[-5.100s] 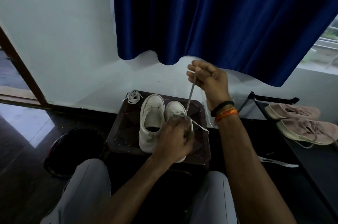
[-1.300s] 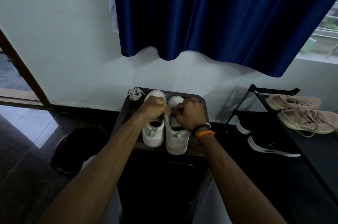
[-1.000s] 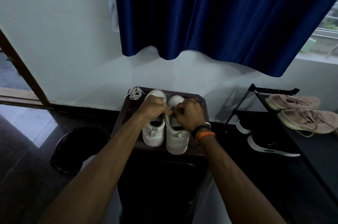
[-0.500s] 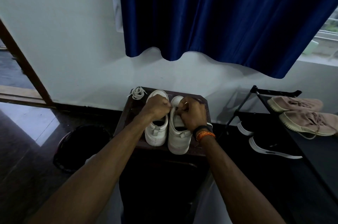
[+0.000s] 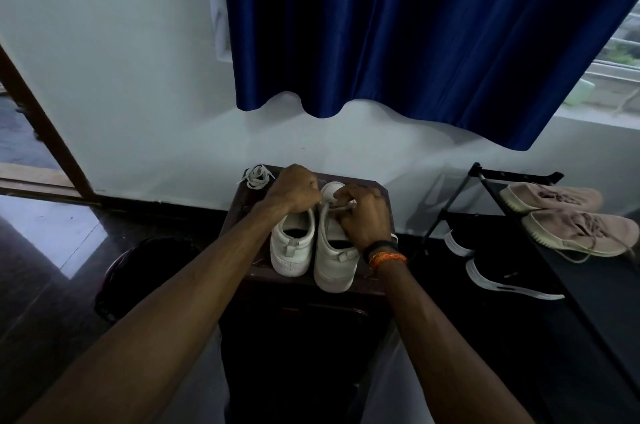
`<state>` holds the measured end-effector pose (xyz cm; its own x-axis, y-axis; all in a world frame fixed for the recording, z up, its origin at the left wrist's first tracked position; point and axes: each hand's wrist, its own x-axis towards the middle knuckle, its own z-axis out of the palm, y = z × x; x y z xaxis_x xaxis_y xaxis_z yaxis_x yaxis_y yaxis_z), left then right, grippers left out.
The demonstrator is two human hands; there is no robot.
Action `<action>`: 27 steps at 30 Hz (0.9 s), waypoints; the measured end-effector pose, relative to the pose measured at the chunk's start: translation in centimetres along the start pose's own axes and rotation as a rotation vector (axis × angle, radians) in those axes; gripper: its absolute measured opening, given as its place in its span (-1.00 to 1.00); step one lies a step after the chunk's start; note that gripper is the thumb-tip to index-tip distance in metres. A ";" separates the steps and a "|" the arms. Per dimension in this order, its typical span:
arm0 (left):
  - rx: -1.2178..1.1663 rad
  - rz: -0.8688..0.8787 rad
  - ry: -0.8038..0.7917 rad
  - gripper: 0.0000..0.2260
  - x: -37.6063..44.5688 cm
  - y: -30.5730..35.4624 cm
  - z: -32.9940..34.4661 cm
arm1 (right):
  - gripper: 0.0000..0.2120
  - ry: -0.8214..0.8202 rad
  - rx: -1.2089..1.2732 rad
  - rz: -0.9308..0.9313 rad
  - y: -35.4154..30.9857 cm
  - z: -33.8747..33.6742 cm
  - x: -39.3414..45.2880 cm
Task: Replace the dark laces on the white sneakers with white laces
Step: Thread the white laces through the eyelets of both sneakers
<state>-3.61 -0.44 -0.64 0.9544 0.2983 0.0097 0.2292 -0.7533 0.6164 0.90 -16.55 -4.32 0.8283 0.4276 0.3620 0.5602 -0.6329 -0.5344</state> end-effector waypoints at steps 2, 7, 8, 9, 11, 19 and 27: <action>-0.029 -0.030 0.018 -0.88 -0.1 -0.1 -0.4 | -0.72 0.056 -0.024 0.011 0.2 0.0 0.0; -0.213 -0.147 0.160 -0.88 -0.8 -0.5 -1.4 | -0.68 0.029 -0.032 0.156 0.6 0.3 -0.2; -0.311 -0.195 0.196 -0.89 -0.6 -0.8 -1.8 | -0.68 0.040 -0.054 0.184 0.6 0.2 -0.4; -0.467 -0.245 0.212 -0.90 -0.5 -1.1 -2.4 | -0.67 0.055 -0.075 0.202 0.5 0.0 -0.5; -0.869 -0.322 0.222 -0.88 -0.5 -1.0 -4.0 | -0.66 0.068 -0.088 0.224 0.4 -0.3 -0.8; -1.558 -0.343 0.371 -0.80 -1.0 -2.9 -10.0 | -0.61 0.053 -0.020 0.317 0.7 -0.8 -2.0; -1.083 -0.321 0.776 -0.82 -0.6 -6.4 -15.7 | -0.67 0.036 -0.008 0.305 1.0 -0.7 -2.3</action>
<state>-8.64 13.37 7.80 0.4546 0.8900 -0.0352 -0.1870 0.1340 0.9732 -0.41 -18.64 -5.11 0.9576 0.1943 0.2126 0.2858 -0.7337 -0.6165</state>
